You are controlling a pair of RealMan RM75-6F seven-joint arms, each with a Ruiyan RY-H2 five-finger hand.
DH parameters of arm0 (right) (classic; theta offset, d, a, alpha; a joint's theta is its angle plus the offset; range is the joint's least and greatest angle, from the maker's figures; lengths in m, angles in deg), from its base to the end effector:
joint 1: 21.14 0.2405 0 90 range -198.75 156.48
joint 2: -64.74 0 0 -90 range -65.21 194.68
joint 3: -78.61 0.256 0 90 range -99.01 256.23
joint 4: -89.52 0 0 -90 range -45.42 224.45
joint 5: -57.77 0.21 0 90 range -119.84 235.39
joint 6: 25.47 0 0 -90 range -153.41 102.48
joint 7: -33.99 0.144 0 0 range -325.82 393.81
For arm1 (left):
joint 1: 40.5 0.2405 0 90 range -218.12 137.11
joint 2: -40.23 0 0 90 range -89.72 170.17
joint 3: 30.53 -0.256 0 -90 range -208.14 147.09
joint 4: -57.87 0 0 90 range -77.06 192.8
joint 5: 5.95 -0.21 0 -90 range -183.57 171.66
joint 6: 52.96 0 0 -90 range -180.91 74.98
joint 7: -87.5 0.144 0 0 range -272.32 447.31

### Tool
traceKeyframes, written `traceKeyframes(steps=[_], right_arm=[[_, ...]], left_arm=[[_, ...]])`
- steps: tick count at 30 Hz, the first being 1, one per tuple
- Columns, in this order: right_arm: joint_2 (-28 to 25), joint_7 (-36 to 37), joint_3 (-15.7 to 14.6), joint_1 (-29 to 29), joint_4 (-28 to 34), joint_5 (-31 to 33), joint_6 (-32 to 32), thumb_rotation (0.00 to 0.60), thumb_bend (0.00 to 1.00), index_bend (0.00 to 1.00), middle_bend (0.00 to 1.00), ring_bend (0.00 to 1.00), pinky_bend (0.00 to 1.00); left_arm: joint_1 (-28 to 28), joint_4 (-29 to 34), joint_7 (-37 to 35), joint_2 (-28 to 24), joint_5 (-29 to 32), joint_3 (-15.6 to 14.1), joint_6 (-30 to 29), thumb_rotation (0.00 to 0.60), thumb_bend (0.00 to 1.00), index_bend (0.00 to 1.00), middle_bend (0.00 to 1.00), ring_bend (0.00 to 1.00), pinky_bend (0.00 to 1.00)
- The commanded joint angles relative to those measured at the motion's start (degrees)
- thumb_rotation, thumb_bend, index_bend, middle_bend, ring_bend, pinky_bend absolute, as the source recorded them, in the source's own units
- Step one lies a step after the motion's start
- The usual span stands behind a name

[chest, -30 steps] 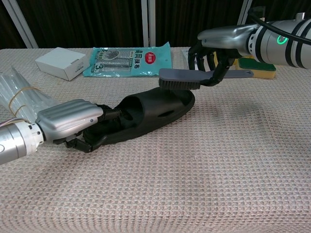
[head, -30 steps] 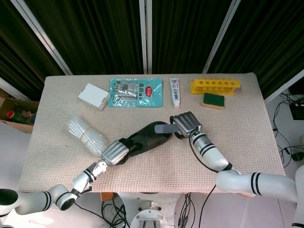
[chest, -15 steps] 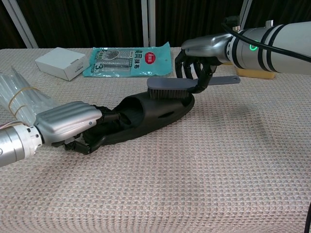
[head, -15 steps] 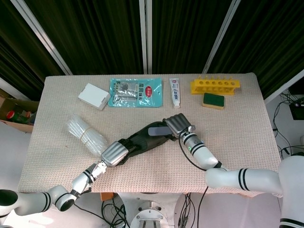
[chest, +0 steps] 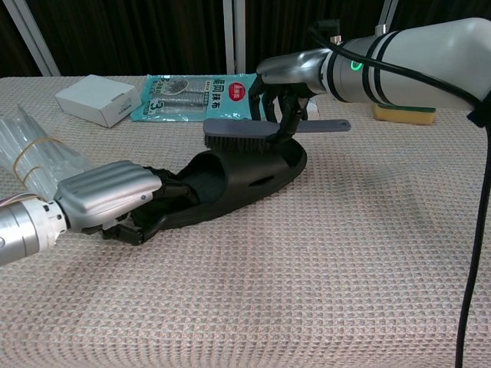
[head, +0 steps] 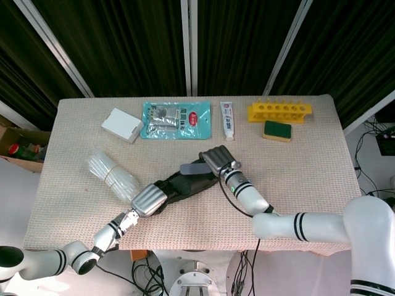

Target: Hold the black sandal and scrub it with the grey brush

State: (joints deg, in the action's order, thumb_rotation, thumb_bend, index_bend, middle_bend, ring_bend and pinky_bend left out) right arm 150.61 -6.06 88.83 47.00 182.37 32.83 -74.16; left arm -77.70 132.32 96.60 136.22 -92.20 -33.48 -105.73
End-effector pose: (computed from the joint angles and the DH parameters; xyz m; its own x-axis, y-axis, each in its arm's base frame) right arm -0.0411 -0.3706 -0.0309 0.5733 -0.4072 0.7110 -0.8062 -0.4352 0.4008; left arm -0.1873 0.2672 -0.0834 0.5887 0.3604 0.7236 0.7313 -0.6188 -0.2868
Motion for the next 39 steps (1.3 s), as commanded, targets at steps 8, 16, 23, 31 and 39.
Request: traceKeyframes(steps=[8, 16, 23, 31, 39], right_arm=[[-4.9, 0.2, -4.3, -1.1, 1.0, 3.7, 0.8, 0.6, 0.52, 0.85, 0.66, 0.56, 0.57], [-2.4, 1.9, -2.4, 1.3, 0.2, 1.8, 2.7, 0.6, 0.53, 0.85, 0.67, 0.57, 0.58], [0.9, 1.0, -0.8, 5.4, -0.9, 3.9, 2.5, 0.6, 0.53, 0.85, 0.67, 0.57, 0.58], [0.9, -1.0, -2.2, 7.5, 0.2, 5.7, -0.3, 0.6, 0.55, 0.86, 0.67, 0.57, 0.58], [-3.9, 1.0, -5.2, 4.1, 2.4, 5.8, -1.5, 0.6, 0.57, 0.86, 0.67, 0.57, 0.58]], left_arm=[[0.2, -0.2, 0.1, -0.1, 0.0, -0.2, 0.0, 0.6, 0.56, 0.27, 0.35, 0.23, 0.31], [0.1, -0.2, 0.3, 0.0, 0.4, 0.1, 0.4, 0.6, 0.56, 0.27, 0.35, 0.23, 0.31], [0.1, -0.1, 0.5, -0.1, 0.5, 0.1, 0.5, 0.6, 0.56, 0.27, 0.35, 0.23, 0.31], [0.1, 0.3, 1.0, -0.1, 0.5, 0.2, 0.4, 0.6, 0.56, 0.27, 0.35, 0.23, 0.31], [-0.2, 0.0, 1.3, 0.5, 0.6, 0.2, 0.9, 0.6, 0.56, 0.27, 0.35, 0.23, 0.31]])
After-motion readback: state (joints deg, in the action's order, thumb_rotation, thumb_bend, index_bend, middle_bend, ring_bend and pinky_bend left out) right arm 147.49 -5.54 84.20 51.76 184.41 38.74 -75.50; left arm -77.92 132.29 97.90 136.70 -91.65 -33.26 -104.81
